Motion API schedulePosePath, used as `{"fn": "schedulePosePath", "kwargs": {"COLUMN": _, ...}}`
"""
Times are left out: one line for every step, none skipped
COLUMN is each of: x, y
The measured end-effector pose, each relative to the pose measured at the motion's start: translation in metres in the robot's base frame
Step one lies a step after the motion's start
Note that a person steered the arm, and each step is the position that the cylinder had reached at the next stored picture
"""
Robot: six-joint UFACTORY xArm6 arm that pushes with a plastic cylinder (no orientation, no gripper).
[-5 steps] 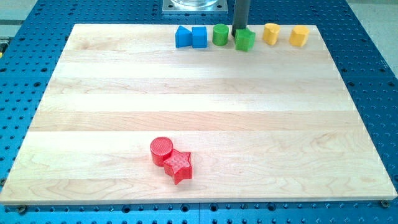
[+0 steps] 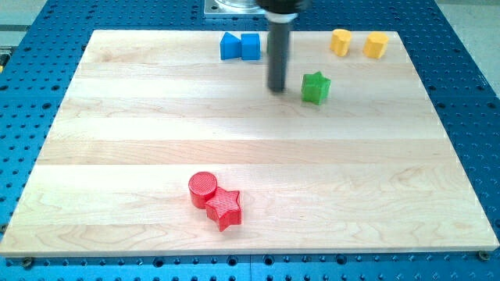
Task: Place the green star at the center of the board
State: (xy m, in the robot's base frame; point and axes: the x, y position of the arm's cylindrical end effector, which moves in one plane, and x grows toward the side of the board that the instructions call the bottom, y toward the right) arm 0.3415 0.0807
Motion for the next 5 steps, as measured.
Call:
{"fn": "schedulePosePath", "kwargs": {"x": 0.003, "y": 0.042}}
{"fn": "schedulePosePath", "kwargs": {"x": 0.041, "y": 0.053}}
{"fn": "schedulePosePath", "kwargs": {"x": -0.003, "y": 0.085}}
{"fn": "schedulePosePath", "kwargs": {"x": 0.044, "y": 0.137}}
{"fn": "schedulePosePath", "kwargs": {"x": 0.075, "y": 0.044}}
